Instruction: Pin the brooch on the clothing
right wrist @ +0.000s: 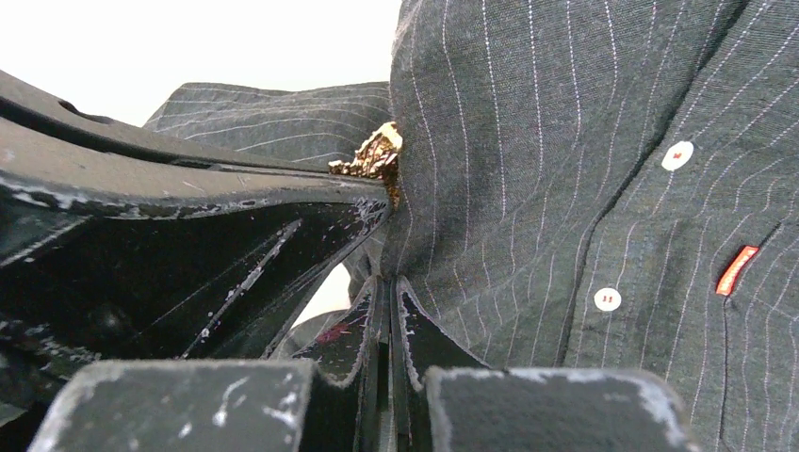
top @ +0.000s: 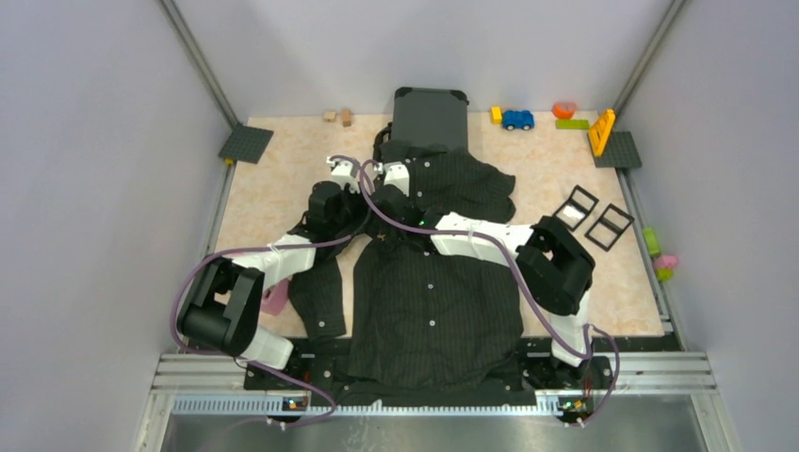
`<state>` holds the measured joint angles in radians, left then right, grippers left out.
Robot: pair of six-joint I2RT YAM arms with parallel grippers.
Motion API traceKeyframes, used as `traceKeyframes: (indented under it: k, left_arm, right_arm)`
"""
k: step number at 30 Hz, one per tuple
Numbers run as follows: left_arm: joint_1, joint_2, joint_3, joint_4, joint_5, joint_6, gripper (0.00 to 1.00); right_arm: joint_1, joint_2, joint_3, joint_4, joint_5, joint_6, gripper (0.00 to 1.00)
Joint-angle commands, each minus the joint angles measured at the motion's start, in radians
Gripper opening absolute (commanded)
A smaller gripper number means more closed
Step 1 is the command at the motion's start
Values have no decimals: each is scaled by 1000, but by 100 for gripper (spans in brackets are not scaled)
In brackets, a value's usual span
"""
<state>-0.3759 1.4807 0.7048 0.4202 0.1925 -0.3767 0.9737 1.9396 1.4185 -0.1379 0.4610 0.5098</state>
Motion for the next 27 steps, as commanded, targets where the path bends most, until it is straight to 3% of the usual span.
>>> traceKeyframes:
  k: [1, 6, 11, 14, 20, 27]
  left_arm:
    - [-4, -43, -12, 109, -4, -46, 0]
    - [6, -47, -23, 128, 11, -75, 0]
    - [27, -49, -36, 124, 30, -88, 0]
    - [40, -53, -40, 120, 52, -91, 0]
    - [55, -62, -47, 117, 110, -86, 0]
    - [65, -57, -44, 123, 194, -70, 0]
  right_arm:
    - [-3, -45, -11, 30, -37, 19, 0]
    - [-7, -76, -19, 27, -41, 7, 1]
    - [-20, -197, -64, 28, -17, -40, 39]
    - [-34, -284, -118, 28, -16, -69, 48]
    - [-118, -406, -233, 31, -79, -72, 52]
    - [-249, -453, -394, 274, -412, -100, 52]
